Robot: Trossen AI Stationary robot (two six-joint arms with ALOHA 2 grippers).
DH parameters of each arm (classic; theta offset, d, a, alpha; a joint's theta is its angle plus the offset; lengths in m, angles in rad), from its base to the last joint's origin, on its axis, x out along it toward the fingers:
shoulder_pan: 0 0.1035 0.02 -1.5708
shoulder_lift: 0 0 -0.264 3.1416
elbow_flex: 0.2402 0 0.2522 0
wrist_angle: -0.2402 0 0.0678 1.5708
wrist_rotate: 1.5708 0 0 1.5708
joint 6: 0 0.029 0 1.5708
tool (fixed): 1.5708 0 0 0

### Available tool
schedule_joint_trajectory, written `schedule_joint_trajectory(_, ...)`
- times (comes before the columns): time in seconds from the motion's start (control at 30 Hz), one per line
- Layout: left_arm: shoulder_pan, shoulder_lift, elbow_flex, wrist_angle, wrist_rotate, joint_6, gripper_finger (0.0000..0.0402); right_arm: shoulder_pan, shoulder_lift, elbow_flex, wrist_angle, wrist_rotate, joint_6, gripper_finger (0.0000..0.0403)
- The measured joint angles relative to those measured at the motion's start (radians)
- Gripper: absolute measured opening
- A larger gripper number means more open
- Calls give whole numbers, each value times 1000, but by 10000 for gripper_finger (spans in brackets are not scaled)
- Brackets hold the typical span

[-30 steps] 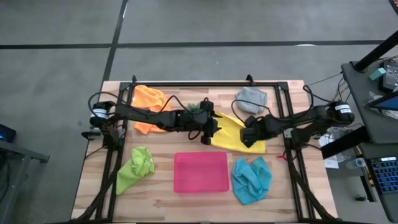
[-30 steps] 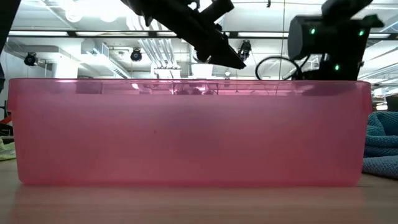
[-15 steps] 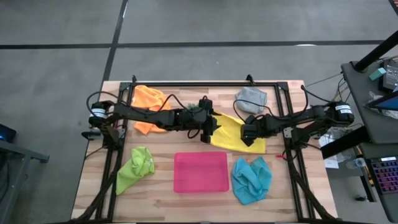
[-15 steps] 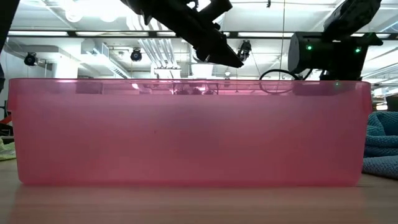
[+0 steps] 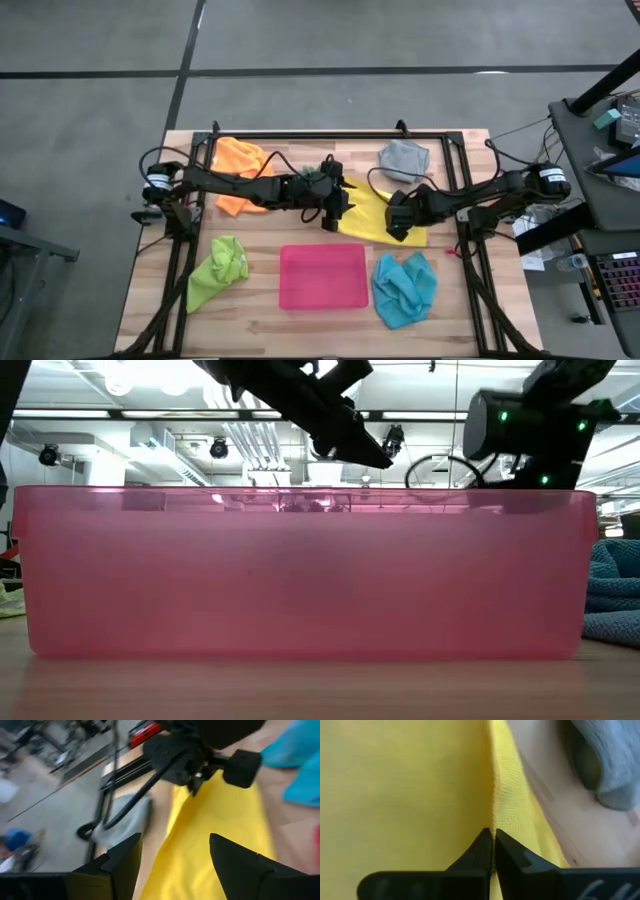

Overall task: Fold microfiber towels
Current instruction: Fold the yellow microfiber cloth

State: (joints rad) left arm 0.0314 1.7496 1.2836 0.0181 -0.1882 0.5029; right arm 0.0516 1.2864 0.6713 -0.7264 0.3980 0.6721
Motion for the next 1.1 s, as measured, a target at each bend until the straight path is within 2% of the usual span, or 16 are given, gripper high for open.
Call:
schedule_joint_trajectory(0.13,0,18,-11,18,100,-1,217,75,-3,41,-1,22,-2,9)
schedule_joint_trajectory(0.4,5,92,-11,55,101,9,217,220,-4,109,-37,56,46,9)
schedule_joint_trajectory(0.63,4,105,-14,58,102,9,217,322,-4,180,-87,99,95,9)
schedule_joint_trajectory(1.1,29,162,-15,55,101,22,217,411,-4,343,-159,132,79,8)
